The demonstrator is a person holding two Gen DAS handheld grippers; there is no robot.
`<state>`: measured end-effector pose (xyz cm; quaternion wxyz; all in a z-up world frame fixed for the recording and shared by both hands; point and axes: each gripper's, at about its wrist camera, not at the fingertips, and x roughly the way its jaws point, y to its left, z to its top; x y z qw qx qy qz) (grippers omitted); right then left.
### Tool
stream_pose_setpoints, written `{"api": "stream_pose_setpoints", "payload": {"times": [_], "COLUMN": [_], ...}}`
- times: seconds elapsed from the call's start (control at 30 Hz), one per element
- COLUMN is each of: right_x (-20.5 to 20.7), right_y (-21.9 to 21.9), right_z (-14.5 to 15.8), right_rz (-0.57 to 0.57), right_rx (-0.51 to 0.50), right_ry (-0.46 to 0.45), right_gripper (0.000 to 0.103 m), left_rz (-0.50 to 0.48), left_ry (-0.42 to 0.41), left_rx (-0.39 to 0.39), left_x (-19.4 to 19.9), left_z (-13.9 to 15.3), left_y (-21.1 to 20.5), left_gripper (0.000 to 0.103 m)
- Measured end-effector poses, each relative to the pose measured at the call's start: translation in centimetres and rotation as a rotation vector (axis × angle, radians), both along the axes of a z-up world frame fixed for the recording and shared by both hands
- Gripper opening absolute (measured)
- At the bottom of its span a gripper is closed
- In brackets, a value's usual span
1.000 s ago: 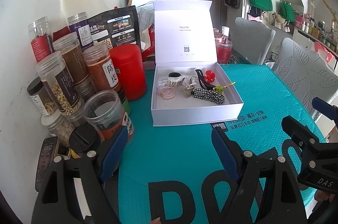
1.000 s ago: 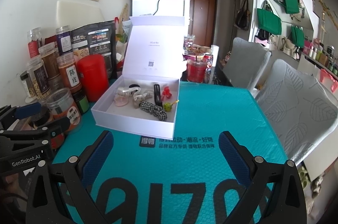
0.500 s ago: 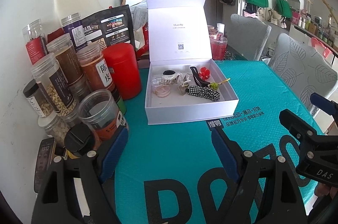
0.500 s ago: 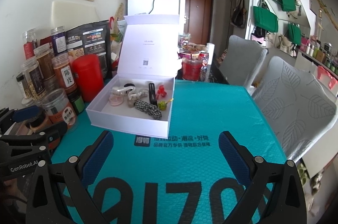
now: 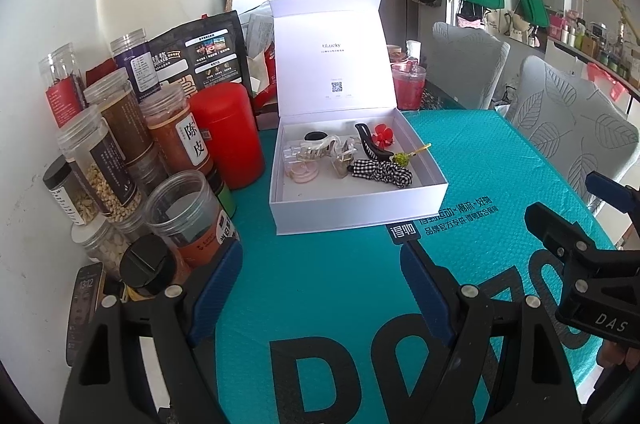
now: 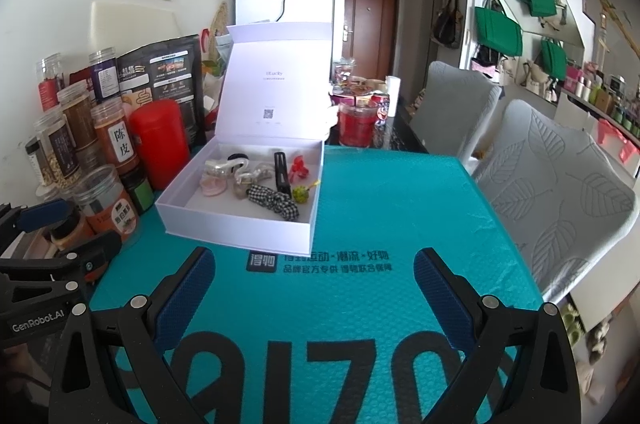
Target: Organize rigid objects
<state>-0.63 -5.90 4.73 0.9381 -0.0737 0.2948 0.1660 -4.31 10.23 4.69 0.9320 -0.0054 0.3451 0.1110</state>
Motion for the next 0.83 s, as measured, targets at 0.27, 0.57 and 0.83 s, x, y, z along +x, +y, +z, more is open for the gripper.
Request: {"api": "stream_pose_setpoints", "payload": {"times": [0.27,0.57,0.83], "right_x": [0.0,0.1,0.5], "right_y": [0.1,0.0,0.0], "right_z": [-0.3,-0.6,-1.1], "right_rz": [-0.010,-0.011,-0.016], "right_rx": [-0.013,-0.013,-0.010], "right_ry": [0.004,0.011,0.026], "right_gripper": [0.101,0.101,0.101], "left_rz": [0.011,0.003,-0.016], "left_ry": [0.014,0.029,0.045], "left_rx": [0.025,0.014,-0.012], "left_x": [0.2,0.3,0.8], "left_z": [-0.4,-0.8,-1.4], "left_y": [-0.2,-0.3,-0.2], "left_gripper": [0.082,0.082,0.082]}}
